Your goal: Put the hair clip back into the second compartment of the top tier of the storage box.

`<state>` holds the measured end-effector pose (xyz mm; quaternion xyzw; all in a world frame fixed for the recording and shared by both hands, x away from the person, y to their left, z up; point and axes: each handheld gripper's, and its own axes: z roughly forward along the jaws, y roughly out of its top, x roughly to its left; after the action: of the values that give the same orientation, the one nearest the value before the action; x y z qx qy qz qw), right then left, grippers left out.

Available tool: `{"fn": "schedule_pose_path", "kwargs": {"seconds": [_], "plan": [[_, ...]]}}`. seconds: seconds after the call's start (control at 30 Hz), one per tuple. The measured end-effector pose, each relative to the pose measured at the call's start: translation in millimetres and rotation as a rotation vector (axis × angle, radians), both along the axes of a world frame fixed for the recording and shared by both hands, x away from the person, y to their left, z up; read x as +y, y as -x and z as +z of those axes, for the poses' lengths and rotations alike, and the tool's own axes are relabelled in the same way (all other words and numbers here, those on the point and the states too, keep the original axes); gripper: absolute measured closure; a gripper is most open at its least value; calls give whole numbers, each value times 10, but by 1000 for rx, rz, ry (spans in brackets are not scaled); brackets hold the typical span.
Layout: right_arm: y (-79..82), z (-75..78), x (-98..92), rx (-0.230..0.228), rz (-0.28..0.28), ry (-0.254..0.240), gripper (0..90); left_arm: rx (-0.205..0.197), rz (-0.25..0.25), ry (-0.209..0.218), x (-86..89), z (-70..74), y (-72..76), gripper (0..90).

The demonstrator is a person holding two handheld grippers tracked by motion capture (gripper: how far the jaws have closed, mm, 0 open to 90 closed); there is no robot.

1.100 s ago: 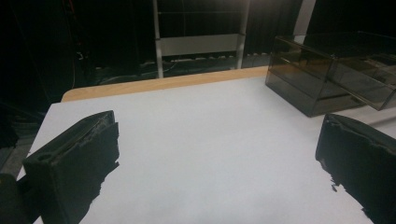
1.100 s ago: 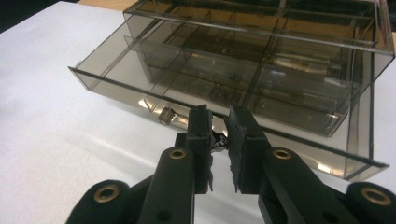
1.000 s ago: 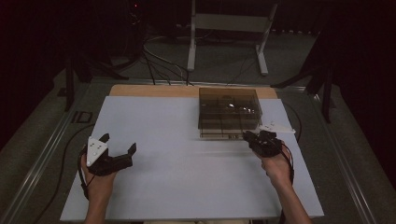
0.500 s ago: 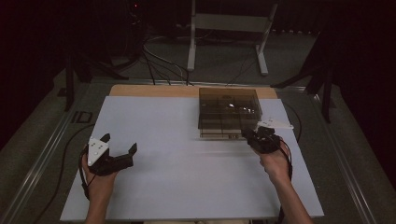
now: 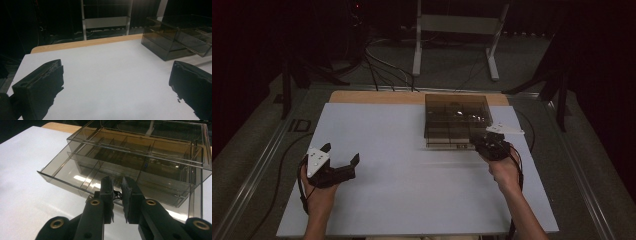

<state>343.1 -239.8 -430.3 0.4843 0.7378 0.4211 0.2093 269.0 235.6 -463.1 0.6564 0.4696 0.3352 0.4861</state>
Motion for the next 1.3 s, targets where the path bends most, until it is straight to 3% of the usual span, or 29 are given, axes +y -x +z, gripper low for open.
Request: {"fn": "schedule_pose_path", "kwargs": {"seconds": [0.33, 1.3], "plan": [[-68, 16, 42, 3, -2, -24, 798, -2, 4, 1, 6, 2, 3, 3], [-229, 10, 157, -1, -13, -9, 796, -1, 4, 0, 9, 1, 1, 3]]}}
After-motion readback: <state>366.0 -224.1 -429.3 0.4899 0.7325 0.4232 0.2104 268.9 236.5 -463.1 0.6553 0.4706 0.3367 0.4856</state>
